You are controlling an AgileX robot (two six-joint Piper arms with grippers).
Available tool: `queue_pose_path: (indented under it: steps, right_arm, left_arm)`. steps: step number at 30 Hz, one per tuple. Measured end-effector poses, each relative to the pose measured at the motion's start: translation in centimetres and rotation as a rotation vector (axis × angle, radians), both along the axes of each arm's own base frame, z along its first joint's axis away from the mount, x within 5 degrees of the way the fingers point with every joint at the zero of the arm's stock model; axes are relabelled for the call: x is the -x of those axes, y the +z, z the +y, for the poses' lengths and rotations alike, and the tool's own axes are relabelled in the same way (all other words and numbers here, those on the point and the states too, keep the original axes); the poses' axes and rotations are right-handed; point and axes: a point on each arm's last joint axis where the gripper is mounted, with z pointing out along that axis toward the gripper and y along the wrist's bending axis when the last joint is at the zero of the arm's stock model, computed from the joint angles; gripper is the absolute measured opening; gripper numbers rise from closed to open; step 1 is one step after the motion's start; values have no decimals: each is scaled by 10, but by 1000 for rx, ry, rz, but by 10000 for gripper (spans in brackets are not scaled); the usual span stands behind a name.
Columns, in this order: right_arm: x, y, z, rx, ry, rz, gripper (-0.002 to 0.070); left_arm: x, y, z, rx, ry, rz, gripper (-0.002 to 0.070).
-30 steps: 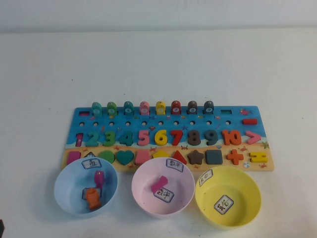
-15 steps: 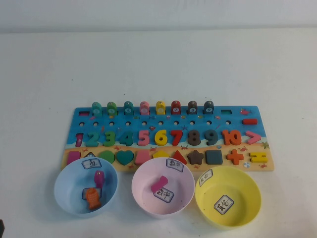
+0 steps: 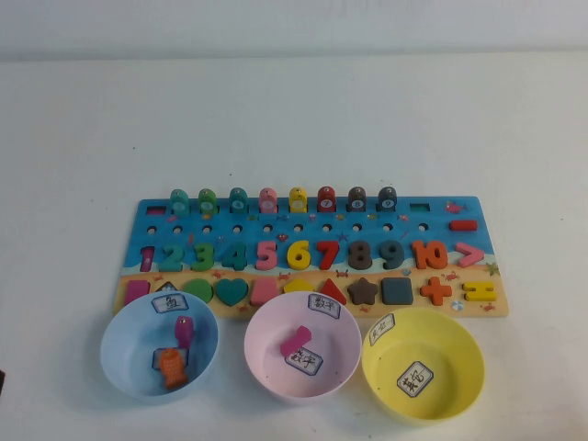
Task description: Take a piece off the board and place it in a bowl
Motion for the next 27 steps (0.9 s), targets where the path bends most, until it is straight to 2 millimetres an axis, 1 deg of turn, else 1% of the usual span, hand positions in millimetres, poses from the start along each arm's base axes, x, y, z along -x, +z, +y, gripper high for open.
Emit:
queue_pose_path:
  steps: [10,12,13,16,18,21,22,24,25,27]
  right_arm:
    - [0,0,0,0,0,0,-17]
    - [0,0,0,0,0,0,-17]
    - [0,0,0,0,0,2,-17]
    - [0,0,0,0,0,2,-17]
    - [0,0,0,0,0,2,-17]
    - [0,0,0,0,0,2,-17]
    - [0,0,0,0,0,2,-17]
    - [0,0,0,0,0,2,-17]
    - [0,0,0,0,0,2,-17]
    - [0,0,0,0,0,2,-17]
  left_arm:
    - [-1,11,6,107,61,-106,-4]
    - [0,12,2,83,27,-66,-4]
    - [2,16,-1,56,-9,-38,-4]
    - [8,46,-8,-71,-110,40,-5]
    - [10,74,-11,-176,-159,103,-4]
    - [6,116,-11,-346,-193,219,-4]
    - [4,125,-10,-399,-207,268,-4]
    - [-7,149,-8,-521,-226,367,-5]
    - [-14,158,-7,-557,-225,402,-5]
    - [-35,176,-5,-650,-241,530,-4]
